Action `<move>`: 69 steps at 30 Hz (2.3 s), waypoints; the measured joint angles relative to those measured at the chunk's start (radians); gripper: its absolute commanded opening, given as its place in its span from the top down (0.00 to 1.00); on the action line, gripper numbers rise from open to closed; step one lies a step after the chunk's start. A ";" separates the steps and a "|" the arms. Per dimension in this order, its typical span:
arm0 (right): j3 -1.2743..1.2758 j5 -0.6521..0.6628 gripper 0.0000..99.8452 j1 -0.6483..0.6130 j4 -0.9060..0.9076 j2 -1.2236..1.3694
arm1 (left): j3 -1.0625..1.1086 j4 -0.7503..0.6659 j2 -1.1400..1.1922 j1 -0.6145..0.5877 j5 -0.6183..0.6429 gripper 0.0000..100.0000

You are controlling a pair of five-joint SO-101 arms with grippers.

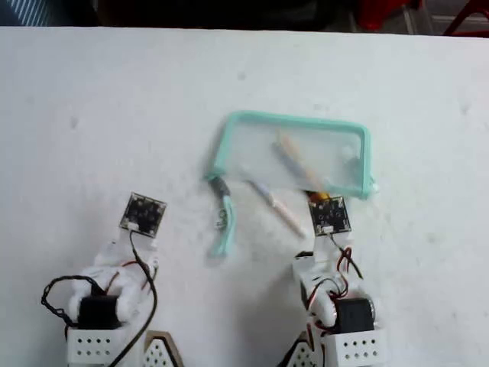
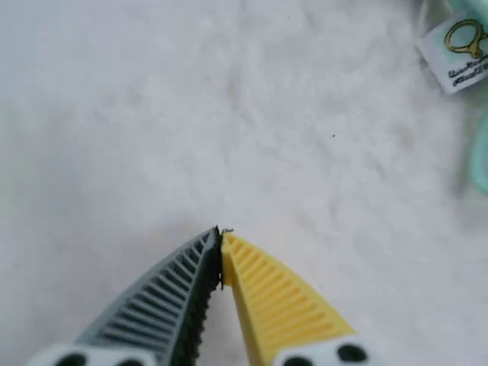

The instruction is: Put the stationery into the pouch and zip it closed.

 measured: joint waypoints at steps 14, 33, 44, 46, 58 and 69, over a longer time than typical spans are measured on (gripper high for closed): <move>0.000 0.000 0.98 0.000 0.000 0.000 | 0.000 0.000 0.000 -0.018 0.000 0.97; 0.000 0.000 0.98 0.000 -0.046 0.000 | 0.000 -0.063 0.002 -0.018 0.000 0.98; 0.000 0.000 0.98 0.002 -0.086 0.000 | 0.000 -0.083 0.002 -0.020 0.000 0.98; 0.000 0.000 0.98 0.002 -0.086 0.000 | 0.000 -0.083 0.002 -0.020 0.000 0.98; 0.000 0.000 0.98 0.002 -0.086 0.000 | -0.054 -0.114 0.005 -0.023 0.000 0.98; 0.000 0.000 0.98 0.002 -0.086 0.000 | -0.060 -0.344 0.003 0.078 0.046 0.97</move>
